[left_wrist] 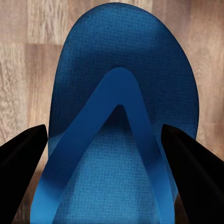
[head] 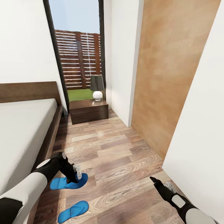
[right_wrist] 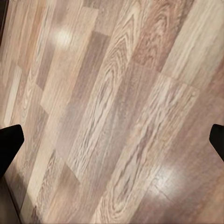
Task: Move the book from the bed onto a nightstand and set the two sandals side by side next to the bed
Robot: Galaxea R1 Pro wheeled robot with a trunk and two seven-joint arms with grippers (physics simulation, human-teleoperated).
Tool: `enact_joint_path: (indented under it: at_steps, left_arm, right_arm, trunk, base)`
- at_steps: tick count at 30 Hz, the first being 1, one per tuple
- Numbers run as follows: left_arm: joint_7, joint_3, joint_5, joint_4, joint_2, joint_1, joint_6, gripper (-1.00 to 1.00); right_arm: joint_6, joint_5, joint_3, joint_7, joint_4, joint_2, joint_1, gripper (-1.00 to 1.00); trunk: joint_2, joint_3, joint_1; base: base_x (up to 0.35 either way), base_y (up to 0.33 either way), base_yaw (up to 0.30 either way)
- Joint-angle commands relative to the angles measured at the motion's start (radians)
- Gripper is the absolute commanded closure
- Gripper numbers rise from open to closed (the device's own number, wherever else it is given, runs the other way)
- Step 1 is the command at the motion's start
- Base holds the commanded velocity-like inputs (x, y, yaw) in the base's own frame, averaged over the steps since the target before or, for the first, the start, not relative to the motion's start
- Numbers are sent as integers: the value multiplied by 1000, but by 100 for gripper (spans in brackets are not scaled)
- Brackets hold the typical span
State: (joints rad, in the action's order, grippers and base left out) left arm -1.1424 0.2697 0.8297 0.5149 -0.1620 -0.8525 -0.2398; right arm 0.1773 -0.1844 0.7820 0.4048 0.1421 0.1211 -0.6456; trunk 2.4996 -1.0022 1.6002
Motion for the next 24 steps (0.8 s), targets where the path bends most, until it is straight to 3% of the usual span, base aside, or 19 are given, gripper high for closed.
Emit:
enact_joint_path:
  at_steps: [1,17,24]
  left_arm:
    - [-3,5,-2,2,-1,0,-10,100]
    - [-3,5,-4,2,1,0,-10,100]
    - [-2,-4,-3,2,17,0,-12,100]
  right_arm:
    - [8,-10,0,2,1,0,0,-100]
    - [7,-10,0,3,2,0,0,-100]
    - [7,-10,0,3,2,0,0,-100]
  trunk:
    - [0,-1,0]
    - [0,-1,0]
    - [0,-1,0]
  base:
    - [20,0,0]
    - [3,0,0]
    - [0,0,0]
